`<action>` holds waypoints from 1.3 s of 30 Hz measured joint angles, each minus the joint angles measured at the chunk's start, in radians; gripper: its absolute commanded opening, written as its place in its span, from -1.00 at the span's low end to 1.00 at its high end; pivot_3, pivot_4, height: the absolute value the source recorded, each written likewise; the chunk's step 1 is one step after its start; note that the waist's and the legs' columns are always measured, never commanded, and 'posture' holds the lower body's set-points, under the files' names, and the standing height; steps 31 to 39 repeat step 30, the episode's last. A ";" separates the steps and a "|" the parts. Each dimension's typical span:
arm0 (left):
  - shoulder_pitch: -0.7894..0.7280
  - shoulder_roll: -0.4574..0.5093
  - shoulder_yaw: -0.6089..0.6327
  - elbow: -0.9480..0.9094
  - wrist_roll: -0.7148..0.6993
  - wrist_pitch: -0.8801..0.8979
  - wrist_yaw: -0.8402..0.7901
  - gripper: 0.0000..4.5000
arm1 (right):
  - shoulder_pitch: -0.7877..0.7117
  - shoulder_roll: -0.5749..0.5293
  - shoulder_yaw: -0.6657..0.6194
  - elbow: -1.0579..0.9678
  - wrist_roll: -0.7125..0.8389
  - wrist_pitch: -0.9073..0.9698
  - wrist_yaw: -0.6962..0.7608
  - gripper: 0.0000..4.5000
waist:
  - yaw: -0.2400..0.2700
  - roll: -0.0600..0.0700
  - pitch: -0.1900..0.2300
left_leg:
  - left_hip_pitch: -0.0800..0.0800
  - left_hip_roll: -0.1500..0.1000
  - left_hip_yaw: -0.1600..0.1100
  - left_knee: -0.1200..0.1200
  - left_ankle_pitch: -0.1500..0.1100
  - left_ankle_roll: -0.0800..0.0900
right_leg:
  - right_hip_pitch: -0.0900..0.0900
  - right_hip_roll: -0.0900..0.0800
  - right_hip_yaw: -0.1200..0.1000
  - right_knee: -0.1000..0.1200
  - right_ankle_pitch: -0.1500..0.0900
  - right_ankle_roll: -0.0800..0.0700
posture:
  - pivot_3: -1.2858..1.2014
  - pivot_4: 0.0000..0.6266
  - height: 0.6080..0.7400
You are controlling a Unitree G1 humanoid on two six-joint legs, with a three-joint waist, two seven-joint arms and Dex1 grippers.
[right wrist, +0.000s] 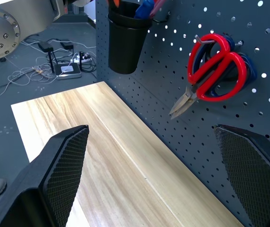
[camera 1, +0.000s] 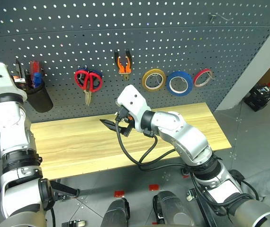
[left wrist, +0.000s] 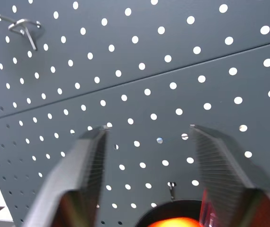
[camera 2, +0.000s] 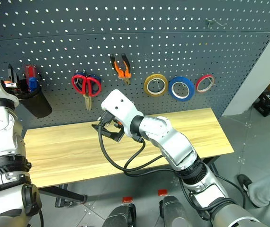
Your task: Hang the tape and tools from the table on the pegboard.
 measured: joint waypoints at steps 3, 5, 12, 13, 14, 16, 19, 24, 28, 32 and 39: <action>0.051 -0.018 -0.004 -0.126 -0.024 0.046 -0.025 0.50 | 0.008 -0.001 -0.002 -0.002 0.000 -0.008 0.000 1.00 | -0.003 0.000 -0.001 | 0.000 0.000 0.000 0.000 0.000 0.000 | 0.000 0.000 0.001 0.000 0.000 0.000 | -0.15 -0.64 1.00; 0.103 -0.037 -0.032 -0.250 -0.046 0.097 -0.067 0.50 | 0.022 -0.002 -0.003 -0.003 0.000 -0.020 -0.001 1.00 | -0.003 0.000 -0.002 | 0.000 0.000 0.000 -0.001 0.000 0.000 | 0.000 0.000 0.001 0.000 0.000 0.000 | -0.14 -0.67 1.00; 0.374 -0.084 -0.125 -0.689 -0.146 0.459 -0.159 0.50 | 0.145 -0.065 -0.043 -0.071 0.004 -0.089 0.010 1.00 | -0.002 0.003 -0.014 | 0.001 0.000 0.000 0.000 0.000 0.000 | 0.001 0.000 0.001 0.001 0.000 0.000 | -0.10 -0.73 1.00; 0.400 -0.089 -0.124 -0.721 -0.145 0.503 -0.146 0.50 | 0.168 -0.080 -0.049 -0.073 0.003 -0.097 0.011 1.00 | -0.001 0.004 -0.016 | 0.002 0.000 0.000 0.000 0.000 0.000 | 0.002 0.000 0.001 0.001 0.000 0.000 | -0.10 -0.75 1.00; 0.429 -0.093 -0.122 -0.760 -0.137 0.548 -0.127 0.50 | 0.190 -0.092 -0.056 -0.073 0.003 -0.108 0.011 1.00 | 0.000 0.005 -0.019 | 0.002 0.001 0.000 0.000 0.000 0.000 | 0.002 0.001 0.001 0.001 0.000 0.000 | -0.09 -0.76 1.00; 0.479 -0.097 -0.122 -0.814 -0.118 0.619 -0.102 0.50 | 0.236 -0.112 -0.073 -0.074 0.002 -0.135 0.010 1.00 | 0.004 0.008 -0.027 | 0.005 0.001 0.000 0.000 0.000 0.000 | 0.005 0.001 0.001 0.001 0.000 0.000 | -0.09 -0.78 1.00; 0.532 -0.135 -0.107 -0.856 -0.125 0.654 -0.096 0.50 | 0.306 -0.103 -0.130 -0.036 -0.004 -0.197 -0.028 1.00 | 0.016 0.010 -0.040 | 0.010 0.000 0.000 -0.001 0.000 0.000 | 0.010 0.001 0.001 -0.001 -0.001 0.002 | -0.08 -0.83 1.00; 0.606 -0.215 -0.064 -0.860 -0.173 0.675 -0.106 0.50 | 0.404 -0.064 -0.277 0.215 -0.097 -0.454 -0.229 1.00 | 0.032 0.013 -0.065 | 0.012 0.000 0.001 0.000 0.000 0.000 | 0.014 0.001 0.001 -0.002 -0.002 0.001 | -0.08 -0.94 1.00; 0.659 -0.252 -0.060 -0.852 -0.170 0.664 -0.104 0.50 | 0.417 -0.086 -0.377 0.402 -0.115 -0.618 -0.290 1.00 | 0.033 0.013 -0.083 | 0.017 0.000 0.001 0.000 0.000 0.000 | 0.019 0.001 0.001 -0.003 -0.002 0.001 | -0.06 -1.00 1.00; 0.674 -0.271 -0.056 -0.837 -0.165 0.641 -0.103 0.50 | 0.423 -0.099 -0.416 0.484 -0.114 -0.670 -0.291 1.00 | 0.035 0.013 -0.090 | 0.025 0.000 0.001 -0.002 0.000 0.000 | 0.028 0.001 0.001 -0.004 -0.006 0.001 | -0.06 -1.00 1.00; 0.674 -0.271 -0.056 -0.837 -0.165 0.641 -0.103 0.50 | 0.423 -0.099 -0.416 0.484 -0.114 -0.670 -0.291 1.00 | 0.035 0.013 -0.090 | 0.025 0.000 0.001 -0.002 0.000 0.000 | 0.028 0.001 0.001 -0.004 -0.006 0.001 | -0.06 -1.00 1.00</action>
